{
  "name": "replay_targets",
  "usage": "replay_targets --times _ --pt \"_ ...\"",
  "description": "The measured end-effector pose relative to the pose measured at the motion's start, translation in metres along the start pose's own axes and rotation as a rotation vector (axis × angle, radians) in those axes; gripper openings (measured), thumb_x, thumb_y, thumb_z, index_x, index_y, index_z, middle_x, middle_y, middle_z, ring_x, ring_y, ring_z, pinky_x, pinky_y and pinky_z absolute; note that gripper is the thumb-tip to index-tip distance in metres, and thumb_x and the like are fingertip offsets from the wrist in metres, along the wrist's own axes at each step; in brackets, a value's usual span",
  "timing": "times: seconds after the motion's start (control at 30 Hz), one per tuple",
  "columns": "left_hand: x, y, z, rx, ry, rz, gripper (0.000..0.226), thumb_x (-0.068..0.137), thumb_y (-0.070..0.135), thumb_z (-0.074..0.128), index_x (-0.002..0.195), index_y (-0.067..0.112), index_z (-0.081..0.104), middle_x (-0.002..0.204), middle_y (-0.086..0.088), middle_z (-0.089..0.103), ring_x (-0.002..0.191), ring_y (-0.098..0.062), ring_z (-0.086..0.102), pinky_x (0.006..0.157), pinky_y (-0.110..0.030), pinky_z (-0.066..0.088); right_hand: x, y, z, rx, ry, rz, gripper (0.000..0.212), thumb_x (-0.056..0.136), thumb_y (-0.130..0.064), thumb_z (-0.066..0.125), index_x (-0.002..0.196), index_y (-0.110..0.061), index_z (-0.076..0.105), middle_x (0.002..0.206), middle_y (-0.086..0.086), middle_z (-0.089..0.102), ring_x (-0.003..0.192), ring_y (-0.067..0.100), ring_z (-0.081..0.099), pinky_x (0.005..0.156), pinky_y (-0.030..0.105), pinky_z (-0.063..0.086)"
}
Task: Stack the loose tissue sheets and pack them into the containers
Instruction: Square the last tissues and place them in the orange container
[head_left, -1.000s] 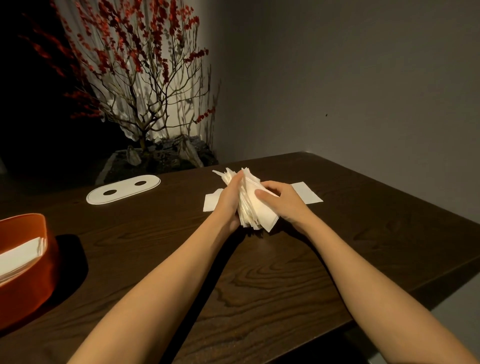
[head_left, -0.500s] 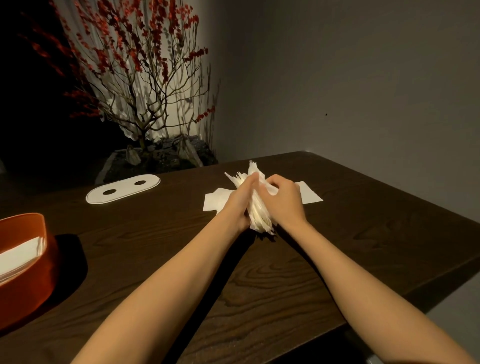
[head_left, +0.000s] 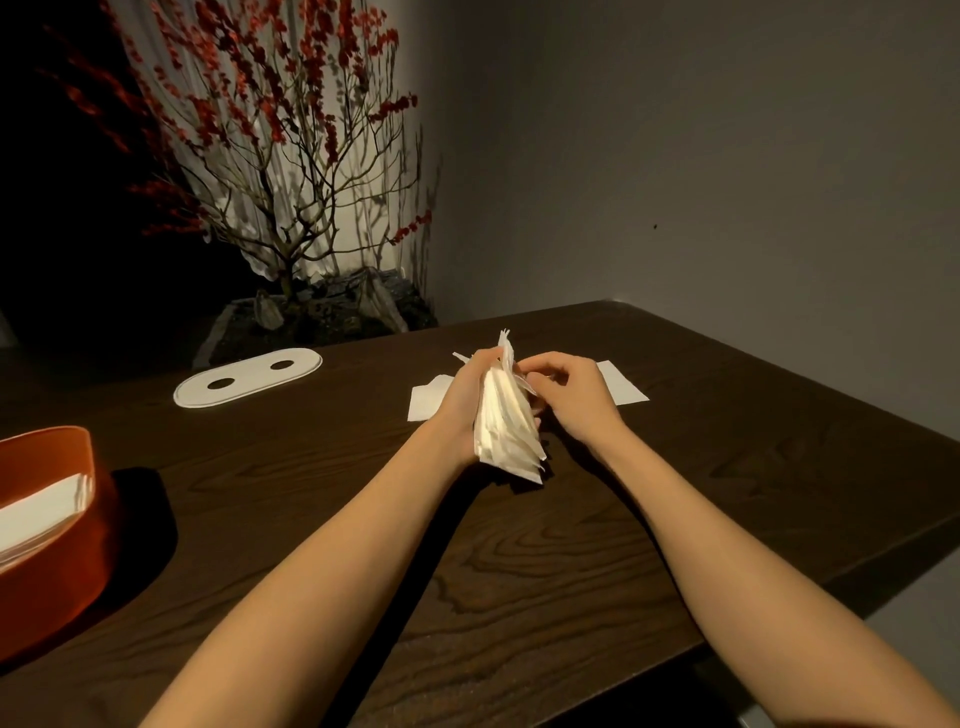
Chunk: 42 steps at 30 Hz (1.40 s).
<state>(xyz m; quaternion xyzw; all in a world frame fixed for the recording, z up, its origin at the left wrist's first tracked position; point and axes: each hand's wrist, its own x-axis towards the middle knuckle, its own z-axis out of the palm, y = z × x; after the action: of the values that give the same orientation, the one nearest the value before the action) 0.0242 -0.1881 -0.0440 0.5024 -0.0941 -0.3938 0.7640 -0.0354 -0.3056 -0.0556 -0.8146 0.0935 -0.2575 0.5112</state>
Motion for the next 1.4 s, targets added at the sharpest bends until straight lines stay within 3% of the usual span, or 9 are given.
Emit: replay_targets --times 0.1,0.2,0.3,0.6,0.73,0.9,1.03,1.27,1.4 --pt "-0.001 0.0 -0.002 0.009 -0.05 -0.034 0.039 0.093 0.05 0.049 0.099 0.014 0.059 0.076 -0.008 0.064 0.068 -0.019 0.061 0.072 -0.036 0.048 0.005 0.007 -0.001 -0.175 0.056 -0.031 0.012 0.091 -0.026 0.063 0.102 -0.029 0.067 0.119 -0.003 0.054 0.115 0.017 0.045 0.095 0.041 0.043" --pt "-0.005 0.001 -0.004 0.015 -0.09 -0.067 0.058 0.088 0.063 0.051 0.117 0.013 0.057 0.083 -0.009 0.062 0.072 -0.021 0.06 0.072 -0.035 0.048 0.006 0.008 -0.006 -0.15 -0.021 0.017 0.036 0.09 -0.03 0.065 0.124 -0.029 0.054 0.137 -0.001 0.042 0.129 0.018 0.035 0.105 0.041 0.035" --pt "-0.006 0.003 -0.008 0.051 -0.114 -0.066 0.061 0.08 0.065 0.058 0.113 0.013 0.062 0.086 -0.01 0.06 0.076 -0.023 0.058 0.072 -0.036 0.051 0.007 0.009 -0.011 0.041 -0.164 0.116 0.057 0.089 -0.026 0.066 0.14 -0.022 0.041 0.139 0.001 0.047 0.129 0.017 0.044 0.102 0.034 0.039" --pt "-0.006 0.002 -0.016 0.059 -0.079 -0.029 0.054 0.07 0.037 0.068 0.117 0.01 0.059 0.092 -0.014 0.064 0.074 -0.025 0.062 0.067 -0.036 0.053 0.005 0.011 -0.012 0.077 -0.053 0.068 0.029 0.09 -0.014 0.064 0.119 -0.014 0.061 0.116 0.0 0.061 0.106 0.013 0.056 0.077 0.02 0.046" --pt "-0.005 0.002 -0.014 -0.009 -0.003 -0.018 0.038 0.087 0.041 0.062 0.112 0.014 0.057 0.083 -0.013 0.068 0.075 -0.024 0.064 0.07 -0.038 0.051 0.007 0.011 -0.012 0.168 -0.028 0.295 0.025 0.092 -0.013 0.061 0.118 -0.012 0.061 0.118 0.005 0.06 0.106 0.019 0.057 0.074 0.026 0.051" --pt "-0.006 -0.002 -0.009 -0.12 0.018 -0.014 0.049 0.089 0.056 0.055 0.106 0.011 0.063 0.083 -0.016 0.073 0.084 -0.031 0.065 0.069 -0.044 0.049 0.006 0.004 -0.011 0.668 -0.023 0.57 0.027 0.091 -0.008 0.062 0.118 -0.006 0.061 0.115 0.014 0.061 0.089 0.019 0.06 0.057 0.024 0.051" --pt "-0.006 -0.004 -0.002 -0.098 -0.02 0.003 0.051 0.088 0.055 0.056 0.105 0.008 0.064 0.087 -0.018 0.073 0.08 -0.032 0.07 0.075 -0.047 0.05 0.005 0.005 -0.003 0.382 -0.079 0.459 0.024 0.094 -0.016 0.06 0.118 -0.014 0.062 0.116 0.008 0.063 0.096 0.017 0.061 0.06 0.022 0.051" --pt "-0.007 -0.006 -0.008 -0.128 0.032 -0.009 0.027 0.089 0.02 0.05 0.11 0.003 0.057 0.089 -0.017 0.065 0.083 -0.029 0.063 0.079 -0.043 0.049 0.006 0.01 -0.003 0.095 0.033 0.237 0.013 0.095 -0.016 0.056 0.103 -0.013 0.065 0.084 0.002 0.067 0.067 0.01 0.056 0.056 0.02 0.046" --pt "-0.004 -0.005 -0.014 -0.227 0.073 0.014 0.025 0.091 0.024 0.052 0.104 0.002 0.054 0.104 -0.015 0.063 0.093 -0.027 0.062 0.086 -0.044 0.046 0.012 0.022 -0.01 -0.04 0.111 0.196 0.011 0.095 -0.014 0.055 0.099 -0.015 0.066 0.091 0.002 0.069 0.084 0.015 0.062 0.076 0.029 0.053"
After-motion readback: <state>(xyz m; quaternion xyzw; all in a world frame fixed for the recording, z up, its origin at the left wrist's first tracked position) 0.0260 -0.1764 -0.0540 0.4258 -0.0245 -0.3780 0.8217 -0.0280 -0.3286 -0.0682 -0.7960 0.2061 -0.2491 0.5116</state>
